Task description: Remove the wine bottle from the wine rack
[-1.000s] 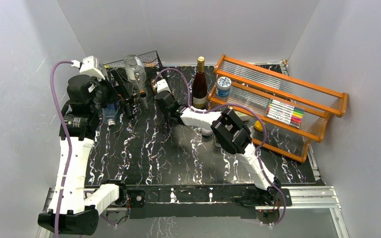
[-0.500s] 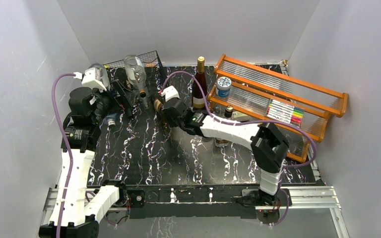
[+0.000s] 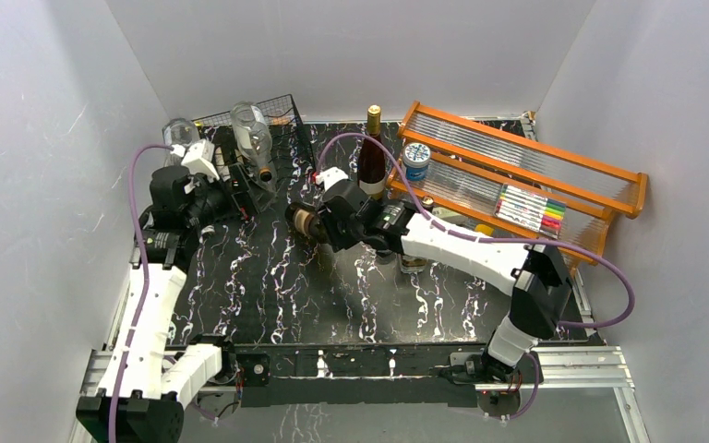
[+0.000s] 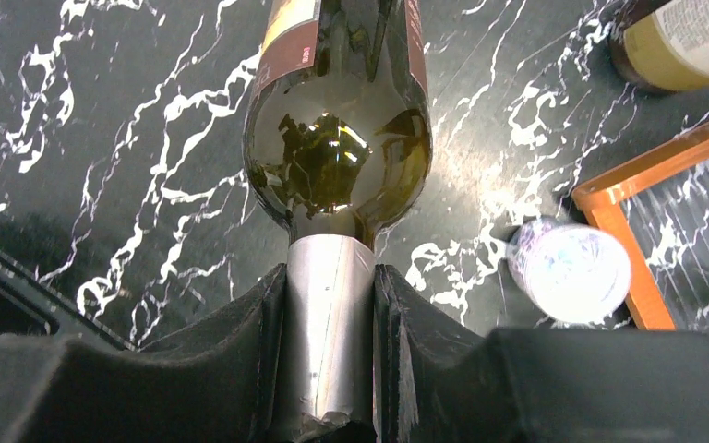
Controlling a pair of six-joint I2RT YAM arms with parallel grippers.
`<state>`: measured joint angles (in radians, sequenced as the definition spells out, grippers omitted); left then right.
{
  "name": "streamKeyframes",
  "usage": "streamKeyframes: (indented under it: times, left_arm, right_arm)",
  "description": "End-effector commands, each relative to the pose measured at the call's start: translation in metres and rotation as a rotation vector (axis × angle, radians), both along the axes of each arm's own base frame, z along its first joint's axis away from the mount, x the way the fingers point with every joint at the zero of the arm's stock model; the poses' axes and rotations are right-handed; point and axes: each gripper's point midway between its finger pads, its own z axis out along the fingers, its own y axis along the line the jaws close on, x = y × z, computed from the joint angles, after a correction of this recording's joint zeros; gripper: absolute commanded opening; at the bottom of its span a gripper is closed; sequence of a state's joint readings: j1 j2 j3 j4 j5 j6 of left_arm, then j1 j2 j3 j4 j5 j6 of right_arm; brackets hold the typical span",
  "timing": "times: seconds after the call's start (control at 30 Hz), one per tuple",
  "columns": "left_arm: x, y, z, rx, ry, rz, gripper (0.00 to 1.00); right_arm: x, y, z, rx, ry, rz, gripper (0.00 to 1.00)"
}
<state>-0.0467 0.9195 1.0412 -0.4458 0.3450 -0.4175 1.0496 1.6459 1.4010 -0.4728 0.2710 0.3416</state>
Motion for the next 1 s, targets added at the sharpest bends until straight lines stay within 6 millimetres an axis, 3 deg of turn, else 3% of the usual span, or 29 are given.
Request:
streamKeyframes:
  times: [0.0,0.3,0.43,0.57,0.7,0.97]
  left_arm:
    - [-0.005,-0.031,0.002,-0.107,0.006,-0.182,0.98]
    - [-0.017,-0.061,0.002,-0.117,-0.051,-0.407,0.98]
    - [-0.025,-0.085,-0.004,-0.045,-0.104,-0.486,0.96]
    - [-0.033,-0.107,-0.015,0.033,-0.166,-0.540,0.91]
    - [-0.039,-0.113,-0.008,0.028,-0.325,-0.555,0.94]
    - [-0.076,-0.131,-0.030,-0.009,-0.606,-0.721,0.98]
  right_arm:
    - [-0.018,0.002,0.059,0.099,0.016,0.053,0.00]
    - [-0.037,-0.011,0.082,0.014,0.090,0.137,0.00]
    - [-0.037,-0.015,0.097,0.004,0.078,0.138,0.00]
    - [-0.038,-0.017,0.100,-0.013,0.081,0.148,0.00]
    - [-0.038,-0.021,0.098,-0.029,0.084,0.144,0.00]
    - [-0.039,-0.024,0.096,-0.028,0.077,0.142,0.00]
